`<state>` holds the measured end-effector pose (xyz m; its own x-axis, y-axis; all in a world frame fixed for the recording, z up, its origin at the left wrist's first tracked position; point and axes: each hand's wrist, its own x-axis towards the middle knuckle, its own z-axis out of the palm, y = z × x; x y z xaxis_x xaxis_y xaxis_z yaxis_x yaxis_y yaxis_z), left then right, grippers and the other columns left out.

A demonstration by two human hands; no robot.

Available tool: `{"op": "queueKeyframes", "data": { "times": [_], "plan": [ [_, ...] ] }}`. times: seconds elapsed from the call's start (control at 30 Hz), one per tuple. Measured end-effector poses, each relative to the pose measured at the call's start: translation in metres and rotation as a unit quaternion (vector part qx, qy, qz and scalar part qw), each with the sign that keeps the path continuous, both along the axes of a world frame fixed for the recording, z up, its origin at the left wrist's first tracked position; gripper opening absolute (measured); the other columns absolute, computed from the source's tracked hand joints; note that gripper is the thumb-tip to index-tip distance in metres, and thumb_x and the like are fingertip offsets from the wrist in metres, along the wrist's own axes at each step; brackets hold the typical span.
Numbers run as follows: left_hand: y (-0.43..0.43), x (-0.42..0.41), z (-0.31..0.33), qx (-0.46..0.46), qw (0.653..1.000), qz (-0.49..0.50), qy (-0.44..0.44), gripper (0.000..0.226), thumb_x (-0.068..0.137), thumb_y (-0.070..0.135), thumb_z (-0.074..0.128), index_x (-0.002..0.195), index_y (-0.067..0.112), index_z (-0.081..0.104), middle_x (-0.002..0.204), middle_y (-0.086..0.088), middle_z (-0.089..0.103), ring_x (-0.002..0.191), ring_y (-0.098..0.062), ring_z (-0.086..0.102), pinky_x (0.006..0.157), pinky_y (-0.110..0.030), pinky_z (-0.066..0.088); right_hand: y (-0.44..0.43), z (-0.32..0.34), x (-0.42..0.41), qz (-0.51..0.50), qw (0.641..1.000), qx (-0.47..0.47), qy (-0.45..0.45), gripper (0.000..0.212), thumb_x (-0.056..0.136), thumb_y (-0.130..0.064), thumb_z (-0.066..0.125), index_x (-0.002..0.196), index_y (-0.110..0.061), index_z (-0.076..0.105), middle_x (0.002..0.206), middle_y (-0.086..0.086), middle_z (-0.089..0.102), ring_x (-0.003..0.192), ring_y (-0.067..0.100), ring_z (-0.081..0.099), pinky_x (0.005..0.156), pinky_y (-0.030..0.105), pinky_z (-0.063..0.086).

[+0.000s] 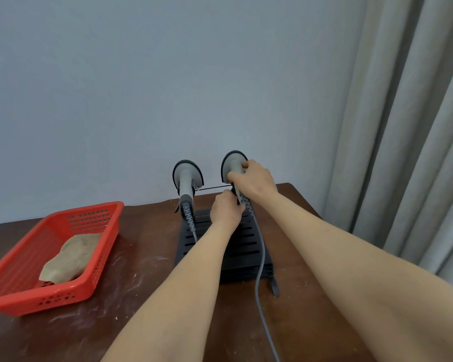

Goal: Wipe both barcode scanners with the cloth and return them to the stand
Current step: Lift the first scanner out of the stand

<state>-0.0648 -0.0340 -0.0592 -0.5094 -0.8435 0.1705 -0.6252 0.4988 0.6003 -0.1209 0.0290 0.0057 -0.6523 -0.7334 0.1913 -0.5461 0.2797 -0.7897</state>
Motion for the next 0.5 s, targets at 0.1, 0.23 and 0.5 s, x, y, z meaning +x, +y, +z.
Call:
{"op": "queueKeyframes", "data": {
  "times": [0.1, 0.23, 0.5],
  "plan": [
    [0.000, 0.000, 0.000, 0.001, 1.000, 0.002, -0.001, 0.020, 0.093, 0.017, 0.052, 0.104, 0.001, 0.054, 0.105, -0.014, 0.062, 0.094, -0.033, 0.060, 0.066, -0.035, 0.044, 0.001, 0.003, 0.002, -0.003, 1.000, -0.011, -0.008, 0.056, 0.083, -0.034, 0.055, 0.134, -0.012, 0.044, 0.123, 0.009, 0.057, 0.108, 0.026, 0.054, 0.085, 0.036, 0.046],
    [-0.003, -0.001, 0.000, -0.004, 1.000, -0.005, -0.008, 0.021, 0.091, 0.018, 0.058, 0.103, 0.002, 0.055, 0.103, -0.014, 0.063, 0.089, -0.031, 0.060, 0.063, -0.033, 0.044, 0.002, 0.015, 0.002, 0.006, 0.999, -0.042, -0.007, 0.060, 0.083, -0.034, 0.055, 0.138, -0.015, 0.041, 0.124, 0.008, 0.056, 0.105, 0.023, 0.053, 0.084, 0.035, 0.046],
    [-0.002, 0.003, 0.008, -0.010, 1.000, 0.001, -0.021, 0.024, 0.090, 0.015, 0.056, 0.107, -0.002, 0.051, 0.105, -0.016, 0.061, 0.094, -0.033, 0.060, 0.064, -0.034, 0.042, 0.009, 0.017, 0.004, 0.017, 0.997, -0.057, -0.040, 0.062, 0.083, -0.035, 0.057, 0.138, -0.014, 0.040, 0.124, 0.008, 0.056, 0.109, 0.025, 0.055, 0.090, 0.039, 0.049]
  ]
}}
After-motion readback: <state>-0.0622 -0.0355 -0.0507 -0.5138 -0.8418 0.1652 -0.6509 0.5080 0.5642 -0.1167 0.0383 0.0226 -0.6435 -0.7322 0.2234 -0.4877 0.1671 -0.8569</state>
